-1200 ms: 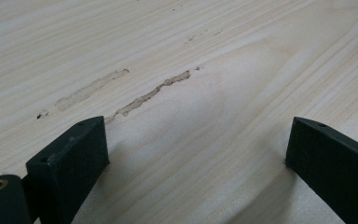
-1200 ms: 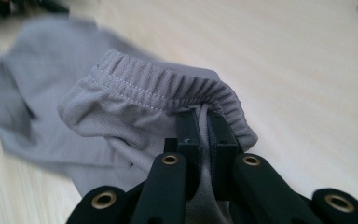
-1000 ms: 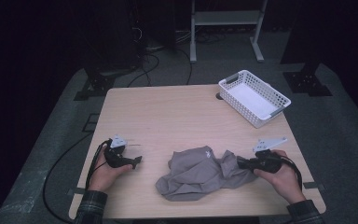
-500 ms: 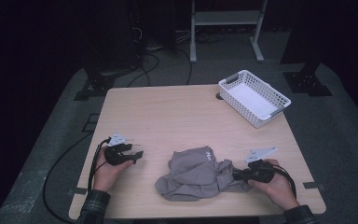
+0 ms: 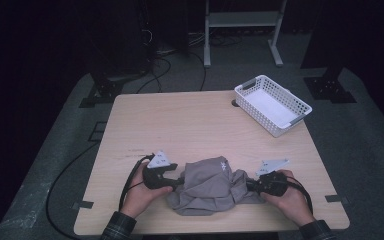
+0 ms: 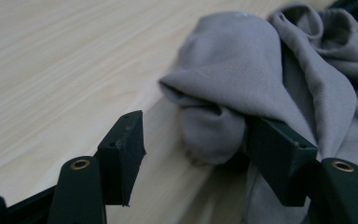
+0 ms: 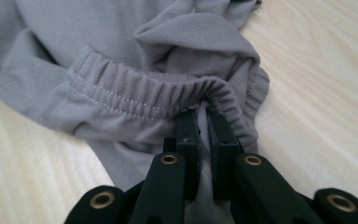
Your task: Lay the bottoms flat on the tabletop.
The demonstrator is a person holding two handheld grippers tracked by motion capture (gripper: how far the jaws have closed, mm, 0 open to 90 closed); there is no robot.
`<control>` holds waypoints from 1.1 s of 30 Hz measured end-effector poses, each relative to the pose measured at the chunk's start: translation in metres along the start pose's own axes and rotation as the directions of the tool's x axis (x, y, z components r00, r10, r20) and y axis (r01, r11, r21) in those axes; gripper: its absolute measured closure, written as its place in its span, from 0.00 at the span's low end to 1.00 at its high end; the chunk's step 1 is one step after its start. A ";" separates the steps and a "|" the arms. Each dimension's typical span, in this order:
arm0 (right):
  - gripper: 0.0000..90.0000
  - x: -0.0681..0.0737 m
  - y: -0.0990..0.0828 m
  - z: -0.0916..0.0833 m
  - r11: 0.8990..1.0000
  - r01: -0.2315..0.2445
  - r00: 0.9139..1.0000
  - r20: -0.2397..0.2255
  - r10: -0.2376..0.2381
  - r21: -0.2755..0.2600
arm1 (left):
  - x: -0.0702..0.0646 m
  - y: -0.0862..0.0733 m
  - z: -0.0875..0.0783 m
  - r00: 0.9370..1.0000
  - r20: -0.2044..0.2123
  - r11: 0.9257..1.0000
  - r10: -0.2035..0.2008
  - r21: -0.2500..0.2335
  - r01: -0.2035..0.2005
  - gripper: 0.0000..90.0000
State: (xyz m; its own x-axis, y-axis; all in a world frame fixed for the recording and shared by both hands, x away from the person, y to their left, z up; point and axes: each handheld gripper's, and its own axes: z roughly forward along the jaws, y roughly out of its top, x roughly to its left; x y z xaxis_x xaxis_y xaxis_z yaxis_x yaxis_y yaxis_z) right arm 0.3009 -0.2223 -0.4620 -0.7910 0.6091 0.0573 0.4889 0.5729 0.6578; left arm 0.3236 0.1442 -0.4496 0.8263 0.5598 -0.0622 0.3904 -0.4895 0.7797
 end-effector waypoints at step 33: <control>0.94 -0.040 0.053 0.026 0.994 -0.034 0.992 0.115 0.046 -0.103 | 0.064 0.037 0.023 0.985 -0.173 1.000 -0.015 0.005 0.016 0.46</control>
State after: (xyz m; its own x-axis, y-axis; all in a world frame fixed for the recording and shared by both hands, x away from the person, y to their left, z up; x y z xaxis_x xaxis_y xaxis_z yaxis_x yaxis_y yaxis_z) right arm 0.3684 -0.2020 -0.4489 -0.7202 0.6938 0.0007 0.4749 0.4923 0.7295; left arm 0.4006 0.1462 -0.4391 0.7374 0.6745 0.0352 0.4058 -0.4841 0.7752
